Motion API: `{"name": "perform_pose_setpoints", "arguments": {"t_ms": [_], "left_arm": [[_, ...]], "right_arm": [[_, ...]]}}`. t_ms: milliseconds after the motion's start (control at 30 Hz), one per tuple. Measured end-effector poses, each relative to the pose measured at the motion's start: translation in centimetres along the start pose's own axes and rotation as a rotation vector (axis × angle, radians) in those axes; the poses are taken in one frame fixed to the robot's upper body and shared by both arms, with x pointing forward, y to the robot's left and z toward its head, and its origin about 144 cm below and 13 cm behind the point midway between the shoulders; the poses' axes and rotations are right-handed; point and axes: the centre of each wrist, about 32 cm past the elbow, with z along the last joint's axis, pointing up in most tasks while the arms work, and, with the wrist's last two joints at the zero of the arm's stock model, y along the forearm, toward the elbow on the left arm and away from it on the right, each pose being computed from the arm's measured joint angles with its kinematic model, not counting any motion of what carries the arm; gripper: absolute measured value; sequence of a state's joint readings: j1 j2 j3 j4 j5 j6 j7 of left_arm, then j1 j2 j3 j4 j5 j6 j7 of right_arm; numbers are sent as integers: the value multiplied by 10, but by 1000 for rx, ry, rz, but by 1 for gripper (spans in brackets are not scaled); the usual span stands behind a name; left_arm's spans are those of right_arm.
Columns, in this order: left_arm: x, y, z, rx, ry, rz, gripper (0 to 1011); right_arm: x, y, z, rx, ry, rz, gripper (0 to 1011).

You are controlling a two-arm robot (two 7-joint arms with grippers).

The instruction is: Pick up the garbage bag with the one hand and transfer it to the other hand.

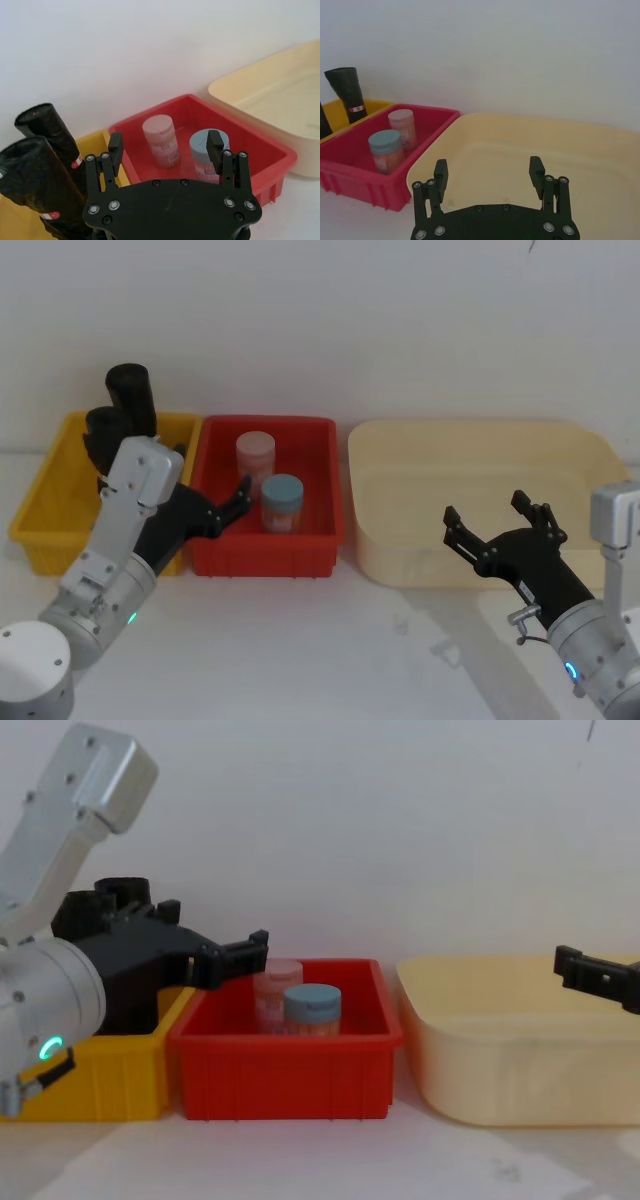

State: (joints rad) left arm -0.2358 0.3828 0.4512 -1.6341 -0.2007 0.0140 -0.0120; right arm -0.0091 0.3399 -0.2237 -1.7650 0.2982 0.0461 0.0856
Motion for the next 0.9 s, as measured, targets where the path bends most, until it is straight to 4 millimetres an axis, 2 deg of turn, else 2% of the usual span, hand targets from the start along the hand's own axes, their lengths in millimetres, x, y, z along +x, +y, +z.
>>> {"name": "perform_pose_setpoints", "arguments": {"t_ms": [167,367,600,900], "left_arm": [[3,4,9,-22,-6,-2,1001],[14,18,30,-57,-16,-3,1000],[44,48,52,-63,-22,17,1000],[79,74,61,-11,9,58,1001]], "right_arm": [[4,2,3,-16,19,33,1001],[11,5,11,-31,38,92,1001],[15,16,25,-43,50,184,1001],[11,47,46,-47,50,301,1001]]}}
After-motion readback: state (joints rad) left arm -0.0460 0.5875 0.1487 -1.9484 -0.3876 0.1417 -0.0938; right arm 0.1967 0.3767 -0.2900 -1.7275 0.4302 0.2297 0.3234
